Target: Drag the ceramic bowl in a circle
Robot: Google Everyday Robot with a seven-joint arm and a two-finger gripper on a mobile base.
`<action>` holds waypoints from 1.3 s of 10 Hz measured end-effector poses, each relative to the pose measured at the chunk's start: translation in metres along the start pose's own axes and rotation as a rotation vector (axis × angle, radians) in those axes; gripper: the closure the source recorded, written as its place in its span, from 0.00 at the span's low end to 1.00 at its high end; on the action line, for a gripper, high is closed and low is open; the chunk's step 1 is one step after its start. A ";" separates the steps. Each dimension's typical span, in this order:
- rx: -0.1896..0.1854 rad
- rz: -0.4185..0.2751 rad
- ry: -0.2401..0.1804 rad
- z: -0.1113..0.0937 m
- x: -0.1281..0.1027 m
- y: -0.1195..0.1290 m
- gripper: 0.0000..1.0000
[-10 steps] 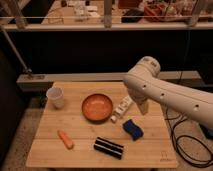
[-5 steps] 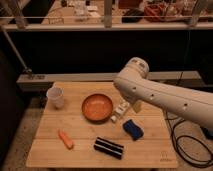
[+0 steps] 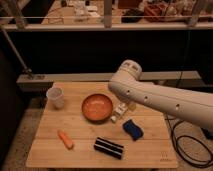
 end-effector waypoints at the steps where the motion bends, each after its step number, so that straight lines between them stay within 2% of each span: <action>1: 0.016 -0.020 0.006 0.005 -0.001 -0.002 0.20; 9: 0.088 -0.128 0.017 0.027 -0.022 -0.025 0.22; 10: 0.094 -0.138 0.019 0.030 -0.020 -0.025 0.28; 13: 0.113 -0.185 0.028 0.035 -0.024 -0.029 0.56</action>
